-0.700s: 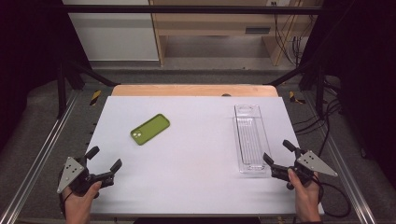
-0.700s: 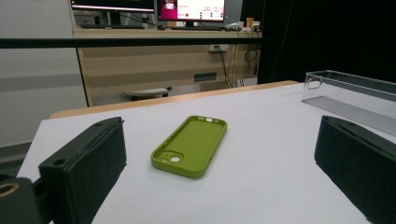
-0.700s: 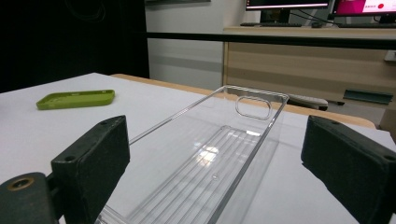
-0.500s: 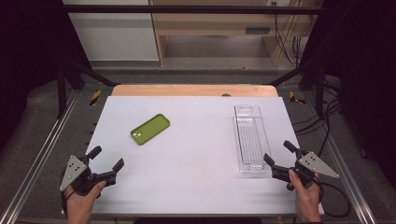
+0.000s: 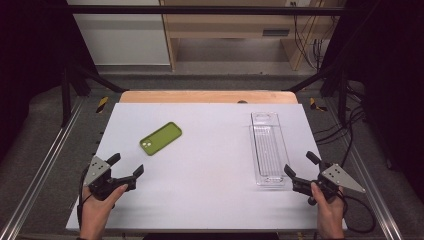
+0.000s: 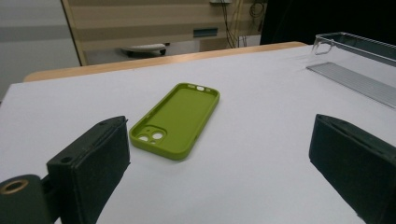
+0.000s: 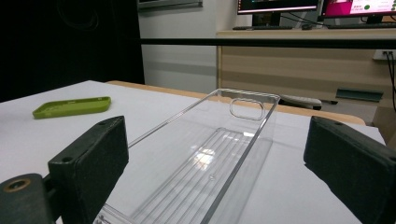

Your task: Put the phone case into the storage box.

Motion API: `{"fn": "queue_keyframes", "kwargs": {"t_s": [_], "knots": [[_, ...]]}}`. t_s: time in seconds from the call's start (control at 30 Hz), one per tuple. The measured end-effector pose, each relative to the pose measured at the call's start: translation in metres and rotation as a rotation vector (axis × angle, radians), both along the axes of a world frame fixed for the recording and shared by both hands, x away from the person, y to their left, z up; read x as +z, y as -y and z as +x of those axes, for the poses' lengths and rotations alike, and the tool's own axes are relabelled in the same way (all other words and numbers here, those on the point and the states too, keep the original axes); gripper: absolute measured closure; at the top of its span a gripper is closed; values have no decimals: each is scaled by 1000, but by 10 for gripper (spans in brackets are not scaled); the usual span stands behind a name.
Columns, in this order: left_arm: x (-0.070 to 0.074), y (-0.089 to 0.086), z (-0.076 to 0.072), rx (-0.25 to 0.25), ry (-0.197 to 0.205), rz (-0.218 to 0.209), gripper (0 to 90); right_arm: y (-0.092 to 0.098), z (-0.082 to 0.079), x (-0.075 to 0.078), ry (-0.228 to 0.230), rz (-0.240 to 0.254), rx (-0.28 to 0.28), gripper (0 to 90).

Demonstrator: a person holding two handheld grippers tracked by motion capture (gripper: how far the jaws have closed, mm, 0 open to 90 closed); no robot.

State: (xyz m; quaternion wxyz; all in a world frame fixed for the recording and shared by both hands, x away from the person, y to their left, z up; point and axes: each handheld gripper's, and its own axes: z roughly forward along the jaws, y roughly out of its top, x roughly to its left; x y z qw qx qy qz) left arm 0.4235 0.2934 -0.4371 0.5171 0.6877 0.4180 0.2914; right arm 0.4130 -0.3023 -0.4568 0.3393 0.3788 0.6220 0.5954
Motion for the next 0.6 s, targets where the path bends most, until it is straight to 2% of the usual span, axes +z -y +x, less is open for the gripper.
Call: {"fn": "queue_keyframes", "kwargs": {"t_s": [0.13,0.17,0.2,0.3,0.43,0.47,0.5,0.57,0.6], "knots": [[7,3,16,-16,-30,32,45,1,0,0,6,5,-6,57],[7,3,16,-16,-30,32,45,1,-1,0,4,9,-8,56],[10,4,24,-32,-44,31,45,1,-1,0,5,7,-10,54],[13,4,30,-29,-57,43,45,-1,-1,0,7,0,-7,51],[18,7,46,-37,-108,65,54,-3,-2,1,8,-21,-6,50],[19,8,50,-38,-110,81,54,-3,-2,1,7,-22,-6,50],[19,8,50,-38,-110,81,54,-4,-2,0,6,-24,-6,49],[22,10,59,-39,-118,79,56,-4,-3,1,7,-26,-5,50],[23,11,62,-39,-118,90,57,-4,-3,1,6,-26,-5,50]]}}
